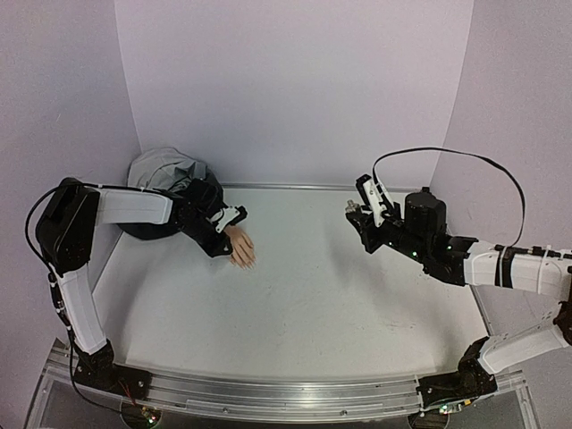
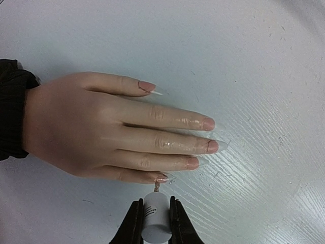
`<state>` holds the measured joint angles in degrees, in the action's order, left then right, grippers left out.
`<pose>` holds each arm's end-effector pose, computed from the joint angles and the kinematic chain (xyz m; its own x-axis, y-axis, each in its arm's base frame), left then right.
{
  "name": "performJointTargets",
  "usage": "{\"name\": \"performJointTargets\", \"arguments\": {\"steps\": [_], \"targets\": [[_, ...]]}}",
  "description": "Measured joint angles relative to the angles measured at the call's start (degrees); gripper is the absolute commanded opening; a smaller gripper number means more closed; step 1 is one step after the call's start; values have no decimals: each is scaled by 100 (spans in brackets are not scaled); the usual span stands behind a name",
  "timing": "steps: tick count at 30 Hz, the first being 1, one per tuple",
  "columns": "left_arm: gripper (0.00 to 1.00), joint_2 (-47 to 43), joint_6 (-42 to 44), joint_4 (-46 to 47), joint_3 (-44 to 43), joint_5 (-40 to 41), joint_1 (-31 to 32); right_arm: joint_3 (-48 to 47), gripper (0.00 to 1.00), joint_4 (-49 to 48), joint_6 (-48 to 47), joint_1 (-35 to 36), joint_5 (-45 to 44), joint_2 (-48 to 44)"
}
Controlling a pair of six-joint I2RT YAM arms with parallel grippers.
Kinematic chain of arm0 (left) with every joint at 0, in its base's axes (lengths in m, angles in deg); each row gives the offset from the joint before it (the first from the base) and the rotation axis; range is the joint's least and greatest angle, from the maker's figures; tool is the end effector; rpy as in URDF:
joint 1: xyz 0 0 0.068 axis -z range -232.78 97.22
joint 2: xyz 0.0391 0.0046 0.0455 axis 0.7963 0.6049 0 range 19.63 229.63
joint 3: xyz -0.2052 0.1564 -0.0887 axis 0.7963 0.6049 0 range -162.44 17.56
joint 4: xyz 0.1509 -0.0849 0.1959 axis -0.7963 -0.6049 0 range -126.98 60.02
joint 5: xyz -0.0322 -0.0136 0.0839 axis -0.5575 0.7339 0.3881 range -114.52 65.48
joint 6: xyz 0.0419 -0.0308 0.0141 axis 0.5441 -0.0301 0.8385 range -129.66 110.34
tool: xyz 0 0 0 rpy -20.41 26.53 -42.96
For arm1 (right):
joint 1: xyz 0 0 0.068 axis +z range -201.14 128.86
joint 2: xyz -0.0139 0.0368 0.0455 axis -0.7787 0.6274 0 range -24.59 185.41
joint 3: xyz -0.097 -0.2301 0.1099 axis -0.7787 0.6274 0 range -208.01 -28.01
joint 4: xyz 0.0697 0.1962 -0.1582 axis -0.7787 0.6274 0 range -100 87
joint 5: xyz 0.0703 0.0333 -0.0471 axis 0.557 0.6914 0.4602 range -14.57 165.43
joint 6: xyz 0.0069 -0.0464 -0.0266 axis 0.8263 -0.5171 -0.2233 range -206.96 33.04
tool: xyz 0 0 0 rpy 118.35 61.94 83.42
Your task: Paint the nails
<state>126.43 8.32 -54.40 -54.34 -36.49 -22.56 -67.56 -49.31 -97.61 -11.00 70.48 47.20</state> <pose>0.3308 -0.2011 0.1818 -0.5268 0.6561 -0.5404 0.7846 0.6199 -0.0123 0.2202 0.1817 0.2979 0.1990 -0.0730 -0.9773 -0.5494 0.8175 -0.1730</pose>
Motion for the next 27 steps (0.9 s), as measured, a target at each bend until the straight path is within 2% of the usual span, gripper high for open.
{"name": "performJointTargets", "arguments": {"steps": [27], "targets": [[0,140,7,-9,-118,2,0,0,0,-13,0,2,-2,0]]}}
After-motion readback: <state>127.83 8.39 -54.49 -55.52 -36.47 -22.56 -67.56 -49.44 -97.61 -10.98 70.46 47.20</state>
